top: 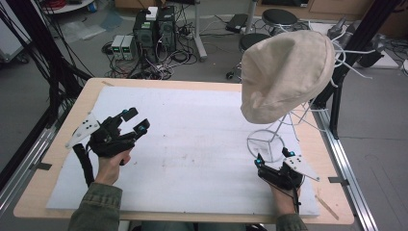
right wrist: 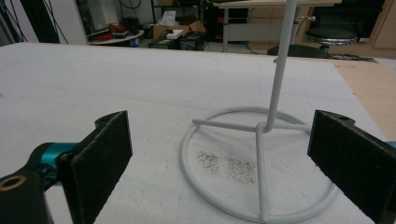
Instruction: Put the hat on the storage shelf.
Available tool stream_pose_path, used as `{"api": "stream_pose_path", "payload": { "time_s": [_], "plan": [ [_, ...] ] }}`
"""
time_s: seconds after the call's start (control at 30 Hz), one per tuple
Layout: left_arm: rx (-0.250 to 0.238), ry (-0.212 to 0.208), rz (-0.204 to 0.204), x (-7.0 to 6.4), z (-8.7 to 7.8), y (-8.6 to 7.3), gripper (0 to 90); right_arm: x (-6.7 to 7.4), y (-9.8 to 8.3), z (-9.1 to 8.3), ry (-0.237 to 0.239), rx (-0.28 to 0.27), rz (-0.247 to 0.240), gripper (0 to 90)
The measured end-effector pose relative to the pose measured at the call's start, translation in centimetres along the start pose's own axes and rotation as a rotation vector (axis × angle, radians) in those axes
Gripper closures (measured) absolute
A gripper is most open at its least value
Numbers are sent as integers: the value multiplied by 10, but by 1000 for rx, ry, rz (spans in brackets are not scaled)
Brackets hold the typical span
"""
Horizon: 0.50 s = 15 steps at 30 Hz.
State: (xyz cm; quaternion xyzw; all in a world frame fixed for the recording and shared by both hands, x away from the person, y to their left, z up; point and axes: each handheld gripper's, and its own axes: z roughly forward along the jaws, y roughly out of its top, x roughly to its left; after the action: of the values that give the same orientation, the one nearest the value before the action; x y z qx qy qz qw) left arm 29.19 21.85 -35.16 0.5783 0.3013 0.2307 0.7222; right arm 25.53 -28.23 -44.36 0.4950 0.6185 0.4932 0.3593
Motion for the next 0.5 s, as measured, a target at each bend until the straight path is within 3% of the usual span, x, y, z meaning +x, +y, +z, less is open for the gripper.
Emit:
{"api": "stream_pose_path", "payload": {
  "time_s": [0.5],
  "plan": [
    [67, 174, -2, 20, -41, -32, 317, 0, 0, 2, -4, 4, -4, 55]
  ]
}}
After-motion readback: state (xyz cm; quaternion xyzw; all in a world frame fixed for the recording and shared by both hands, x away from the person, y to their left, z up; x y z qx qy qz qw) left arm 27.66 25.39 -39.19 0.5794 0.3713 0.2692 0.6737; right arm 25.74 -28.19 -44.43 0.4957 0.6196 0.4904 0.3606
